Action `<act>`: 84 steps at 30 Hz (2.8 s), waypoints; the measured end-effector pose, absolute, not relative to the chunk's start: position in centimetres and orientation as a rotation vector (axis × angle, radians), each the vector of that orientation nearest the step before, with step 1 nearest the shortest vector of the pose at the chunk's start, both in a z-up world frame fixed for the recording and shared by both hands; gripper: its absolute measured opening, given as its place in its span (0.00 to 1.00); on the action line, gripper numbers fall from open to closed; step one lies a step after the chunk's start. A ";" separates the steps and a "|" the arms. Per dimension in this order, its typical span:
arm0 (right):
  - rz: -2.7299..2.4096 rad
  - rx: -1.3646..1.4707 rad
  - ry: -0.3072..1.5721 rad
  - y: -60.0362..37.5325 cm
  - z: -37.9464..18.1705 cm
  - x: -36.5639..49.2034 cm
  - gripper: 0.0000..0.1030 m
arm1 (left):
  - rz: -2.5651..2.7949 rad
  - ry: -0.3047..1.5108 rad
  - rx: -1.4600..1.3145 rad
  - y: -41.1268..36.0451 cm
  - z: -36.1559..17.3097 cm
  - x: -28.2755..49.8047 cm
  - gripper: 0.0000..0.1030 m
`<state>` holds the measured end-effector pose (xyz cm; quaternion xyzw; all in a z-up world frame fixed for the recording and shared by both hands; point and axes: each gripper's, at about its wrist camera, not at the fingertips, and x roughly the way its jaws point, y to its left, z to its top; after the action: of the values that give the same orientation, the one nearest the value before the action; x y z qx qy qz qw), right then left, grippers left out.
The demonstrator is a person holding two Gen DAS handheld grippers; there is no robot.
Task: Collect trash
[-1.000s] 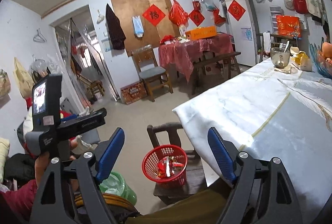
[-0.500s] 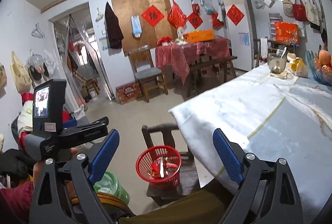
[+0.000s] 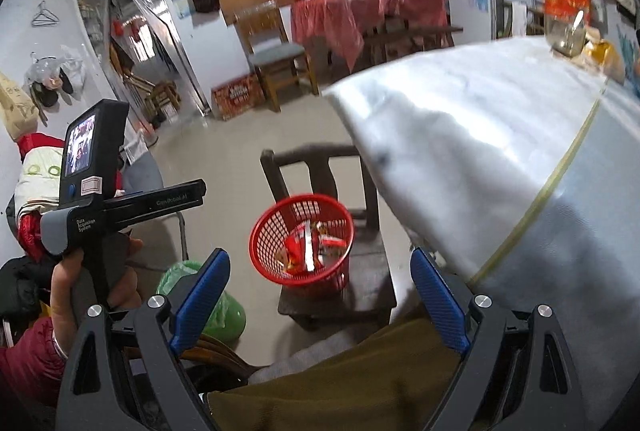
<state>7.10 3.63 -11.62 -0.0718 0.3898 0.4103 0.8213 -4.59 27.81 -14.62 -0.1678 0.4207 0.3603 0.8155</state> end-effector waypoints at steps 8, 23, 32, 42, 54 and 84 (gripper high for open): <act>0.858 -0.242 0.913 7.8 -14.4 8.2 0.87 | 0.745 0.974 -0.366 29.9 -17.7 -3.3 0.94; 0.823 -0.451 1.010 16.5 -20.6 11.6 0.88 | 0.768 1.089 -0.339 34.4 -20.7 -2.1 0.94; 0.774 -0.489 1.086 18.3 -25.3 13.6 0.89 | 0.654 1.156 -0.300 34.2 -22.9 -1.3 0.94; 0.749 -0.567 1.106 19.9 -28.2 13.7 0.89 | 0.571 1.234 -0.313 34.4 -25.4 -0.7 0.93; 0.744 -0.592 1.164 20.7 -29.7 14.3 0.89 | 0.507 1.302 -0.260 33.7 -27.5 -0.1 0.93; 0.740 -0.587 1.171 20.4 -29.8 14.3 0.89 | 0.452 1.310 -0.183 33.0 -28.6 0.1 0.93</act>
<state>14.33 20.43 -29.80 -0.2668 0.5319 0.3361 0.7300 0.07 32.97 -28.56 -0.0841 0.6031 0.2079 0.7655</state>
